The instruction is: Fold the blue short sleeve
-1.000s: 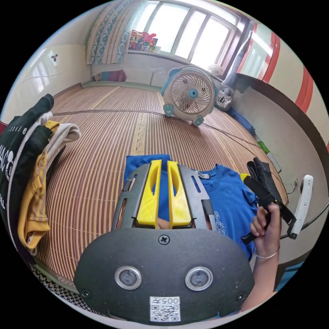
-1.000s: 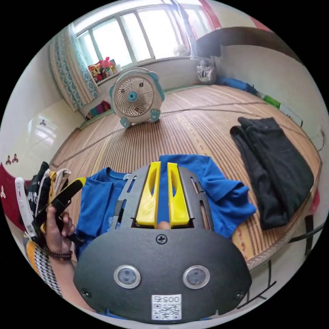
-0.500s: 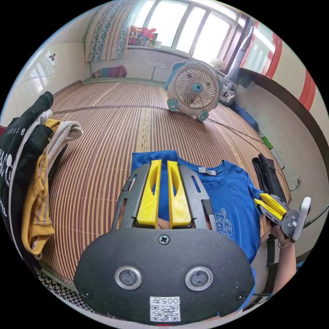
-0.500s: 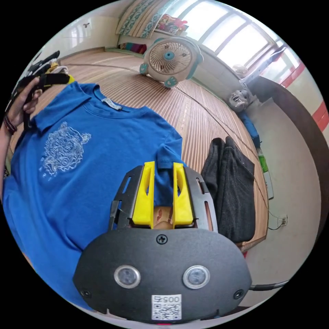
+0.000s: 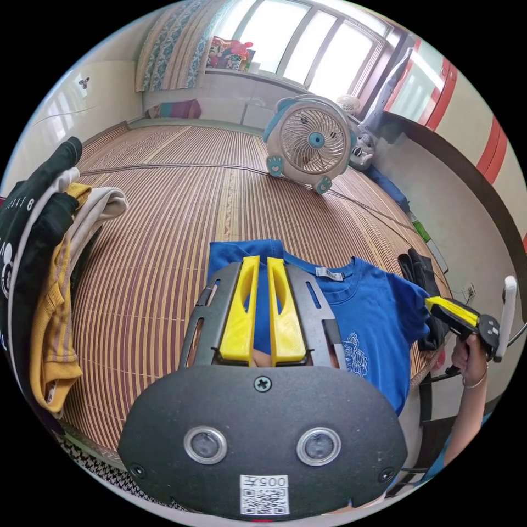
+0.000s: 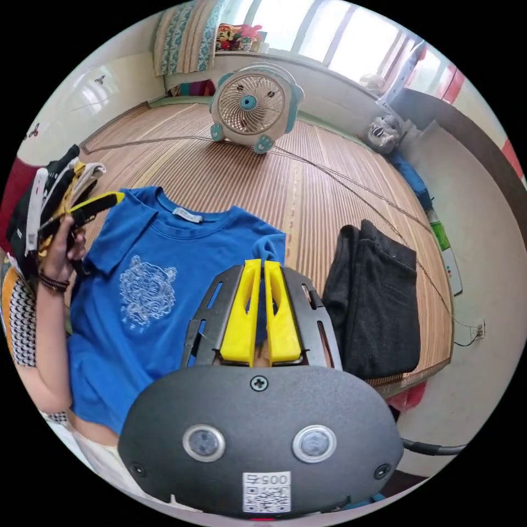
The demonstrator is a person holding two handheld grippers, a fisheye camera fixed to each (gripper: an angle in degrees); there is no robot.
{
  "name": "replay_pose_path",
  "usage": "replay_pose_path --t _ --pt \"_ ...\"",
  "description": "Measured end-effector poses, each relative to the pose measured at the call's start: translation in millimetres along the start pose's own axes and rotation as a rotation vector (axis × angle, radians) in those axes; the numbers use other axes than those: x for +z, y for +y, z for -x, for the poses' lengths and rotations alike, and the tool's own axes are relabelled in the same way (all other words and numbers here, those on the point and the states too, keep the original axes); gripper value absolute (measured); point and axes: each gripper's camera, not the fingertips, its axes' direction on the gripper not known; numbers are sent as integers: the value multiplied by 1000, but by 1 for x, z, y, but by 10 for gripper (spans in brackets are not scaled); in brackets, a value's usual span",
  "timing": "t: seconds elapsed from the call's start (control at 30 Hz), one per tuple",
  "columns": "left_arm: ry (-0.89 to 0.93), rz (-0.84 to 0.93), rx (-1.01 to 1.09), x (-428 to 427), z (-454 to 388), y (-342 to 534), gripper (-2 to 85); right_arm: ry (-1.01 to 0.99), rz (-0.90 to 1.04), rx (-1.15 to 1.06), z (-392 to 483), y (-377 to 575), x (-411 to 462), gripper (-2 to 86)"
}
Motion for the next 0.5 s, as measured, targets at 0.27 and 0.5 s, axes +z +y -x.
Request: replay_pose_path --t 0.27,0.5 --pt "9 8 -7 -12 5 6 42 -170 75 172 15 -55 45 23" --pt "23 4 -28 -28 9 12 41 -237 -4 183 -5 -22 39 46"
